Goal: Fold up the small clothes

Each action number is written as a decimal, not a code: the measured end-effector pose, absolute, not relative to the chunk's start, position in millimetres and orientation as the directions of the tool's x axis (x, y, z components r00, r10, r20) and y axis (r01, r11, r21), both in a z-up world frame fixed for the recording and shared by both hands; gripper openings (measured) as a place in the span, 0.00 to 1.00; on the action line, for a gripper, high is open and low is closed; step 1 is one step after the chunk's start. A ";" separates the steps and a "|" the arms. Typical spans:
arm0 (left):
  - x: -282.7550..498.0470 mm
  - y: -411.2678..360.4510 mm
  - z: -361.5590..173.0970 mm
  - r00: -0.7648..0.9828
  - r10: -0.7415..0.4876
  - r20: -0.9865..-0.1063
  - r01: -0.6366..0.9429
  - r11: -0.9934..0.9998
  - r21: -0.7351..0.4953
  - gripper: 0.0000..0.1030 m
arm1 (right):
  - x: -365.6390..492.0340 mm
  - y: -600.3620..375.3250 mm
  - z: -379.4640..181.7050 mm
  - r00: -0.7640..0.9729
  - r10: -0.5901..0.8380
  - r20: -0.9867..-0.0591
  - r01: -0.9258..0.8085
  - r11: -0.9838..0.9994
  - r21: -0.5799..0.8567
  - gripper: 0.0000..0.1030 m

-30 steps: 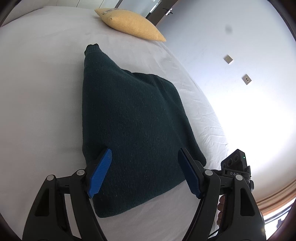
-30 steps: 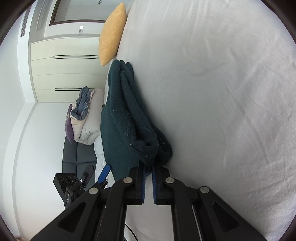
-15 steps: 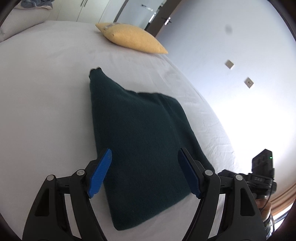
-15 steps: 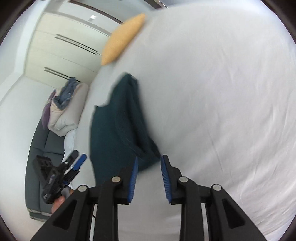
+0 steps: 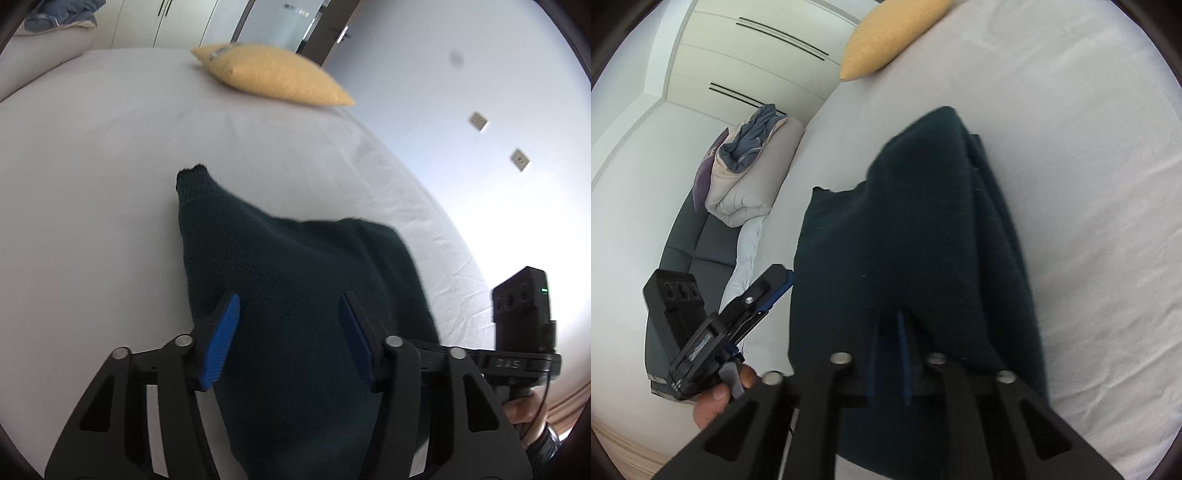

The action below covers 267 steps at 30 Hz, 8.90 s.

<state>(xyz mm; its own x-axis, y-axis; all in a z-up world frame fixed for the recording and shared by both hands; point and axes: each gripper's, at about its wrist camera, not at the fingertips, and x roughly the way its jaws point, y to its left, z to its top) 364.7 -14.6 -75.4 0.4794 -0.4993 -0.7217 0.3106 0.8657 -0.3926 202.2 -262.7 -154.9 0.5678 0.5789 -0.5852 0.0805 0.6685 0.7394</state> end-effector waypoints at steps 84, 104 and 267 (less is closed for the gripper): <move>233.7 159.1 -106.3 0.440 -0.423 -0.792 0.136 0.903 -0.407 0.43 | 120.6 -64.8 -150.8 0.526 0.441 -0.727 -0.005 0.857 0.516 0.23; 197.3 207.9 -145.9 0.482 -0.459 -0.746 0.070 0.869 -0.490 0.52 | 138.4 -51.2 -156.3 0.532 0.442 -0.722 -0.057 0.870 0.491 0.33; -50.9 194.6 -47.3 0.728 0.021 -0.685 -0.077 0.996 -0.052 1.00 | -84.8 5.2 -38.2 0.790 0.008 -0.613 0.023 0.999 0.042 1.00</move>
<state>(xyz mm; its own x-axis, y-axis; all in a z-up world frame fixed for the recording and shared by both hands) -50.9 194.6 -47.3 0.7284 0.0211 -0.6848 -0.0774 0.9957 -0.0516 -84.8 5.2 -38.2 0.7898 0.0081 -0.6133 0.0226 0.9989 0.0422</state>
